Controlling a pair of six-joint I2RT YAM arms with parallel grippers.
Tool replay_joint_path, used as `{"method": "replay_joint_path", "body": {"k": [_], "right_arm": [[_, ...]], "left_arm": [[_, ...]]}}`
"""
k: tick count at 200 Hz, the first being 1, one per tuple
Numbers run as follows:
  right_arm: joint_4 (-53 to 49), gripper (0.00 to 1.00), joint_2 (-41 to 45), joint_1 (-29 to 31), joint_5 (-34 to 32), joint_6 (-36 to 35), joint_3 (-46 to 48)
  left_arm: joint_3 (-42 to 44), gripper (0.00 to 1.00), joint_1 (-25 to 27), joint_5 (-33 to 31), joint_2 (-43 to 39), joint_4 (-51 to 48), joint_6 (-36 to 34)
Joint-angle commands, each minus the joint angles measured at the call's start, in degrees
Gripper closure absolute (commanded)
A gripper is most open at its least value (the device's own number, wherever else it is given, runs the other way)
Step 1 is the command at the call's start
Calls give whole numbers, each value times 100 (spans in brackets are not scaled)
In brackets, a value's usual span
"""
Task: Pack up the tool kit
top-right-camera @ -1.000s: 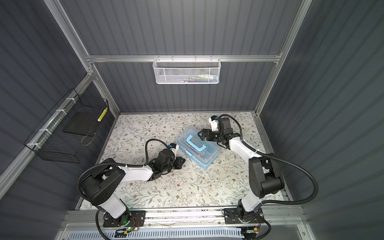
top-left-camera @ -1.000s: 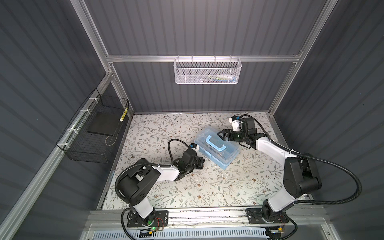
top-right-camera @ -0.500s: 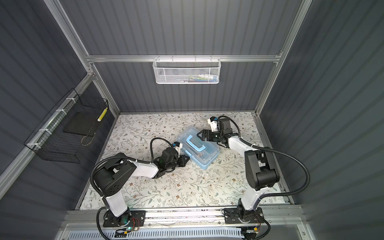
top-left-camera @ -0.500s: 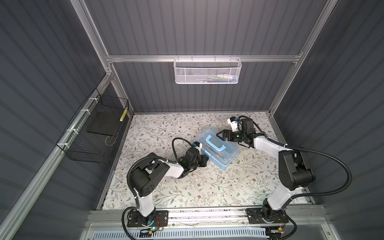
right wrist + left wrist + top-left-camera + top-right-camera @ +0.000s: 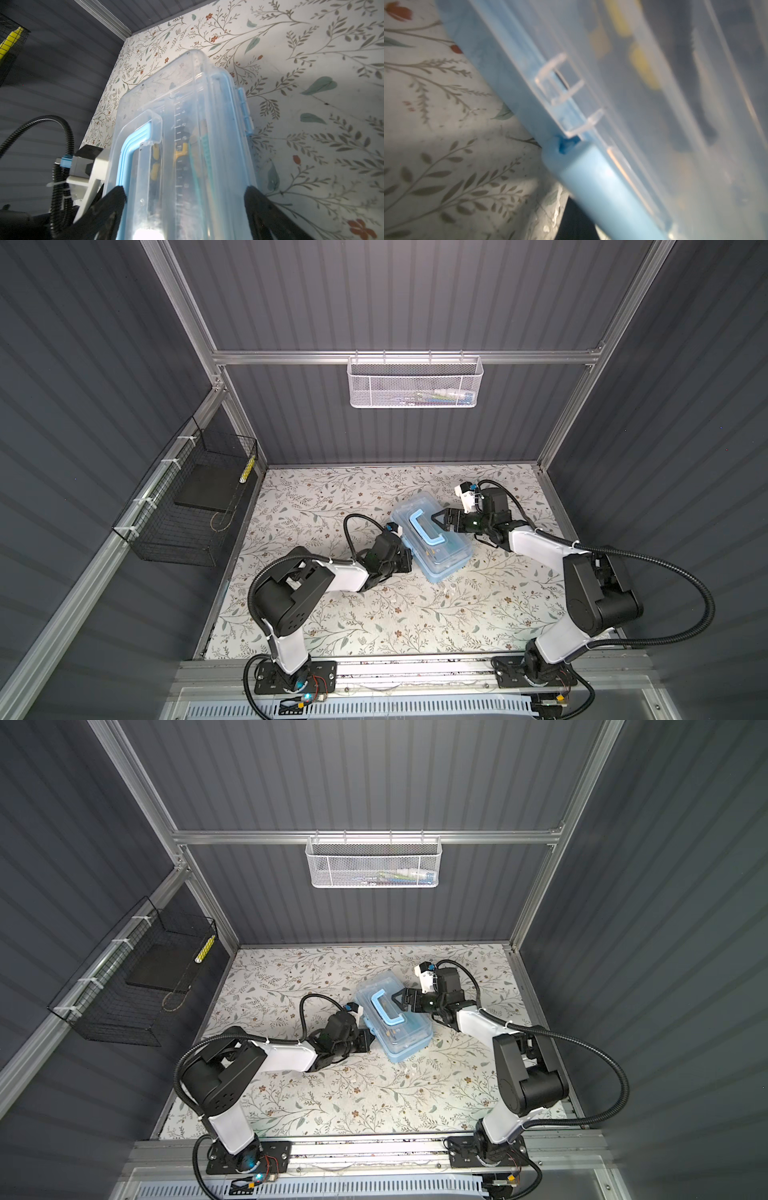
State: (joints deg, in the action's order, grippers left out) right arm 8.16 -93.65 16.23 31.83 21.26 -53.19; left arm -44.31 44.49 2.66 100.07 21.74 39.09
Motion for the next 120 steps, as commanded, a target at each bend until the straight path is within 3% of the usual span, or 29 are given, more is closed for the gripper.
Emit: {"method": "replay_joint_path", "body": {"k": [1,11,35,54,75,120], "right_arm": [[-702,8,-132,164,82,123,84],[-703,8,-144,168,99,124,40],[-737,8,-169,165,101,90,-33],[-772,8,-172,170,106,64,-69],[-780,8,-180,170,143,78,-95],[-840,8,-93,173,146,54,-82]], "left_arm": [[-37,96,21,-251,-638,-283,-305],[99,80,24,-344,-836,-548,-301],[525,55,23,-534,-1347,-843,-262],[761,44,21,-572,-1557,-852,-300],[870,39,29,-426,-1488,-557,-332],[921,39,29,-492,-1423,-108,-46]]}}
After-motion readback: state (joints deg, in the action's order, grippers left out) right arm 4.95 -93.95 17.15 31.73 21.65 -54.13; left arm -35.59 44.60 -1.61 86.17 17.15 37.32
